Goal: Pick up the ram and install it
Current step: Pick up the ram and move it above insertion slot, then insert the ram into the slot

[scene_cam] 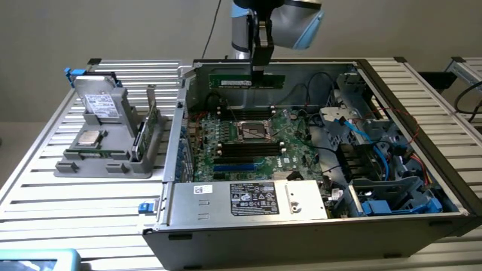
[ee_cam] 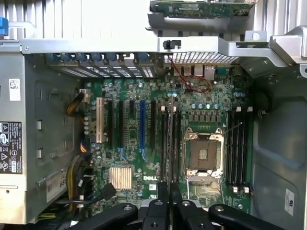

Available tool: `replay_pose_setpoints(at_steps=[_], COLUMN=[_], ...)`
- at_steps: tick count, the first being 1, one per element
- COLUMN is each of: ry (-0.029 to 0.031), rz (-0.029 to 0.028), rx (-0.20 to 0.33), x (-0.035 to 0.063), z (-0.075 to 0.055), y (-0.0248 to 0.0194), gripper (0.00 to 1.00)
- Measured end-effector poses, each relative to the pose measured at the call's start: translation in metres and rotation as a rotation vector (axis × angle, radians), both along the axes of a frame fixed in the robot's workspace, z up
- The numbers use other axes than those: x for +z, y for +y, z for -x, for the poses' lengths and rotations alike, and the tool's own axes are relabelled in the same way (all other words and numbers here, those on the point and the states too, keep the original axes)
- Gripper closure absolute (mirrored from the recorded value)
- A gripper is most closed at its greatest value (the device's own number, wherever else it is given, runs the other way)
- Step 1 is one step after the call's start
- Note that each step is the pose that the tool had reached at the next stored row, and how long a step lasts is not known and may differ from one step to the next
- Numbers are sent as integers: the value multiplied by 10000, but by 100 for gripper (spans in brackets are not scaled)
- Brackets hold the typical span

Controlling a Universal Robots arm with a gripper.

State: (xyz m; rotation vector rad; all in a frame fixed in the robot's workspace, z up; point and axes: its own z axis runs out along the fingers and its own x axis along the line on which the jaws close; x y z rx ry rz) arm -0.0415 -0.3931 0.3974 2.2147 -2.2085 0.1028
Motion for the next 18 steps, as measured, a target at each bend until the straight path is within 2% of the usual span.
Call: replay_pose_setpoints(at_steps=[6,18], ry=[0,0], rz=[-1,-4], rx=[122,363], x=[-50,-269], z=[-16,-24], y=[102,114], gripper=[87,87])
